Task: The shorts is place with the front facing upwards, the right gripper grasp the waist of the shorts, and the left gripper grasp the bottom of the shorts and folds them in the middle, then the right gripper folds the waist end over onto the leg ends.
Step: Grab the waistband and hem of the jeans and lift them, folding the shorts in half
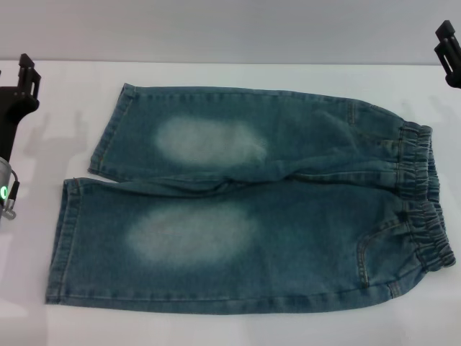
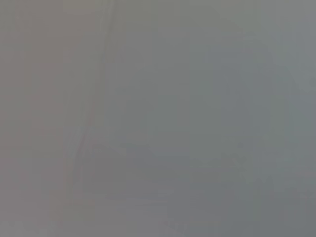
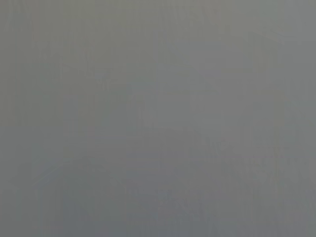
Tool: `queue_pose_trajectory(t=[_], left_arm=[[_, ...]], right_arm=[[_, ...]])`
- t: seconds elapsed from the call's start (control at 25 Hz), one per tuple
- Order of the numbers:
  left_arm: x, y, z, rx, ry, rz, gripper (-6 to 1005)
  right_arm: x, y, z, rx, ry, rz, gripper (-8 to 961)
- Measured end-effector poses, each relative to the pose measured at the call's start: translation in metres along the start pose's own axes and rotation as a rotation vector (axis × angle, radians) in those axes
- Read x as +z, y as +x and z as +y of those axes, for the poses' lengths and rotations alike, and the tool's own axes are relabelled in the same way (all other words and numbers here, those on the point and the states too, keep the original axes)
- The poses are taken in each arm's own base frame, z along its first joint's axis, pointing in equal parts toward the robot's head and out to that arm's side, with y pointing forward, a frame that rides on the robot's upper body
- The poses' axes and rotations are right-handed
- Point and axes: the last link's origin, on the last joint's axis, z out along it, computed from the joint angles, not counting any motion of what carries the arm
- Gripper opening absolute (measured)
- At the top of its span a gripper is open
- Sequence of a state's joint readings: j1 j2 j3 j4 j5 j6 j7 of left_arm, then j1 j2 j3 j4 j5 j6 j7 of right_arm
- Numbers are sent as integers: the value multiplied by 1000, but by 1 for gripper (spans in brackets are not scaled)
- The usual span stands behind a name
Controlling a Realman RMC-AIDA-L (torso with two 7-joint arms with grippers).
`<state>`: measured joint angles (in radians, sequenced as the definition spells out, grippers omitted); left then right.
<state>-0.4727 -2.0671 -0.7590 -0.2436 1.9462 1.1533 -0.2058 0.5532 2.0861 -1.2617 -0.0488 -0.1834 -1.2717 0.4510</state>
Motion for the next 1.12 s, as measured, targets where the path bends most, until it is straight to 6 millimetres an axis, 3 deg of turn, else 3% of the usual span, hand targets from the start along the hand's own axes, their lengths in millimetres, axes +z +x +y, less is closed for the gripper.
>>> queue_pose_trajectory(t=[0.8, 1.04, 1.12], left_arm=[[16, 6, 3, -79, -33, -9, 570], [28, 18, 3, -86, -194, -41, 571], [35, 28, -5, -95, -281, -79, 571]], right_arm=[[7, -1, -3, 1, 24, 12, 576], [7, -2, -3, 29, 24, 5, 576], [6, -3, -5, 44, 28, -5, 576]])
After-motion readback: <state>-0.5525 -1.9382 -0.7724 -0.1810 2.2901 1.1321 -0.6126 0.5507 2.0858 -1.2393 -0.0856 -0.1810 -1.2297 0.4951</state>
